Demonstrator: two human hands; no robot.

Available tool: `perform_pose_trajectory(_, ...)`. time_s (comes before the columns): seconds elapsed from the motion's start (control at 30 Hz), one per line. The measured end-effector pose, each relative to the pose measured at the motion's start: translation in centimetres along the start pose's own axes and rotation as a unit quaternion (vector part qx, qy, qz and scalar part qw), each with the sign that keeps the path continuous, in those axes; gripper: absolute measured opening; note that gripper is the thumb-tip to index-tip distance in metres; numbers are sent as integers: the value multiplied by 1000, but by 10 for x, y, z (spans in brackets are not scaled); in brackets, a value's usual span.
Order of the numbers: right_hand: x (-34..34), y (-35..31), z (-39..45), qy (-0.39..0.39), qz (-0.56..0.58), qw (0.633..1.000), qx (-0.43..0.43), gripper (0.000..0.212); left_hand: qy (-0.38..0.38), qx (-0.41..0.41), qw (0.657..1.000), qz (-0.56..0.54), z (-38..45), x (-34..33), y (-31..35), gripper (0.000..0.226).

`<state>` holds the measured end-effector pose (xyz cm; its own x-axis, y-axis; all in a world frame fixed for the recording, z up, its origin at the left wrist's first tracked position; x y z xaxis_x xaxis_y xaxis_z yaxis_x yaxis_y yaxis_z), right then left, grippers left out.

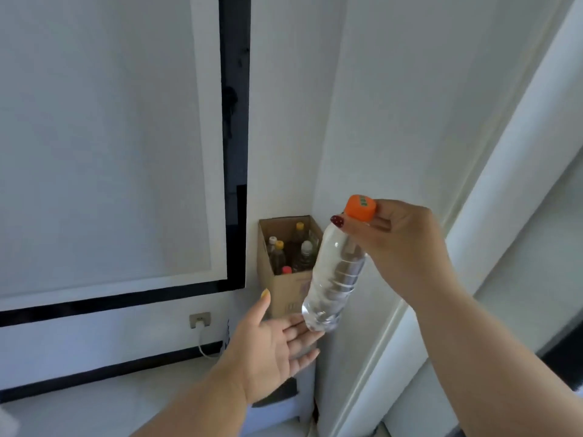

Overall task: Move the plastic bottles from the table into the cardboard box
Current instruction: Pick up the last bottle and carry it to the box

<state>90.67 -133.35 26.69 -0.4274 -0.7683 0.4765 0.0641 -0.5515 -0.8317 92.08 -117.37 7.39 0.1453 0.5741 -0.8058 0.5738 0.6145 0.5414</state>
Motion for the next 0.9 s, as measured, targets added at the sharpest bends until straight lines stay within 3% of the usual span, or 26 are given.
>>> perform_pose_trajectory(0.37, -66, 50, 189, 30, 45, 998, -36, 24, 23, 2, 1000, 10, 182, 15, 98, 83)
perform_pose_trajectory(0.6, -122, 97, 264, -32, 28, 997, -57, 18, 122, -65, 990, 18, 257, 51, 133, 82)
perform_pose_trajectory(0.9, -205, 184, 296, -139, -46, 985, -95, 10, 176, -173, 965, 87, 305, 88, 150, 68)
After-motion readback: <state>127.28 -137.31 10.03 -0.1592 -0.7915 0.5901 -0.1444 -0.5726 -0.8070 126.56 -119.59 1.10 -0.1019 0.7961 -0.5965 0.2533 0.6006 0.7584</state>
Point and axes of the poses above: each hand's wrist, its own z-axis towards the middle knuckle, its own x-axis out of the back of the hand, y = z × x, the point moved 4 cm from there along z, towards the middle knuckle, and after that the axes turned 11 degrees about -x, right-handed, at the moved point
